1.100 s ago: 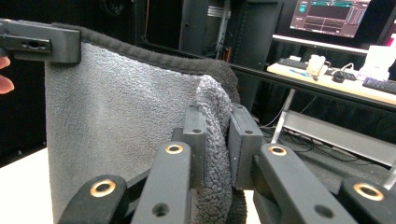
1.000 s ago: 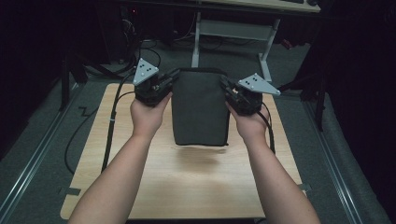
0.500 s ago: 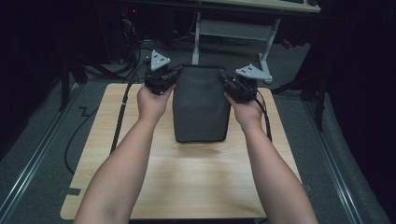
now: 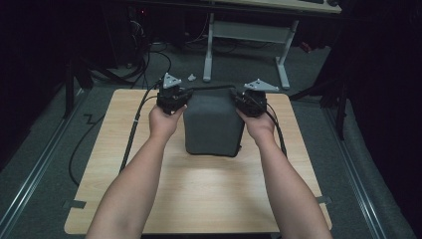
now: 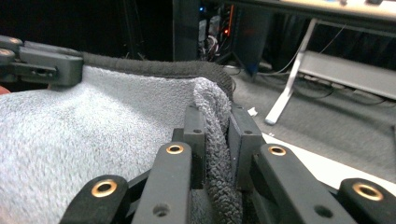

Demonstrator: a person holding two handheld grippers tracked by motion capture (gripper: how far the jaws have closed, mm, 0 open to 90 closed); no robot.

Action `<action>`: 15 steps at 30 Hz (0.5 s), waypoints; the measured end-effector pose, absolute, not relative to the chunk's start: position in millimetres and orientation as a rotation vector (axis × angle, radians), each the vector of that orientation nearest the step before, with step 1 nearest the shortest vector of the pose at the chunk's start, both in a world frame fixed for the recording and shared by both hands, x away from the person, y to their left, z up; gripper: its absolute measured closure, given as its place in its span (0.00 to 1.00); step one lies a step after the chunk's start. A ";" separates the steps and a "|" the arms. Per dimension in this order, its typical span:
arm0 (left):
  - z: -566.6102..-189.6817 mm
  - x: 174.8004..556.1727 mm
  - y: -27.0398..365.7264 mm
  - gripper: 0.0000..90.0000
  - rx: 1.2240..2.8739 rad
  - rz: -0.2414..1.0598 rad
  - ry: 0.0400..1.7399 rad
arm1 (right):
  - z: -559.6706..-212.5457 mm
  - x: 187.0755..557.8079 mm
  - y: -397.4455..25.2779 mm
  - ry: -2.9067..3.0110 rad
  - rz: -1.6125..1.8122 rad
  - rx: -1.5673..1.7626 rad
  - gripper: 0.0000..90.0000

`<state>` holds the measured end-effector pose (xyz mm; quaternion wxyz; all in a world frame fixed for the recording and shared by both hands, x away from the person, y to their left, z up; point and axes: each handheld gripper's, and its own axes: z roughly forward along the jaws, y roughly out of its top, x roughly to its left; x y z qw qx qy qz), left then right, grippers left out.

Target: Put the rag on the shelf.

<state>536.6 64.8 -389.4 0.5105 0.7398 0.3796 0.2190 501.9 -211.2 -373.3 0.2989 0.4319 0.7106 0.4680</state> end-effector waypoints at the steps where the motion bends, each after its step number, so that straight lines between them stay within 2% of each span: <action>1: -392.7 536.6 65.1 0.92 1.784 0.520 0.916 | -375.6 502.3 -211.8 1.891 1.251 1.161 0.89; 15: -422.3 540.6 68.2 0.92 1.805 0.391 0.955 | -398.8 506.9 -220.1 1.949 1.262 1.253 0.89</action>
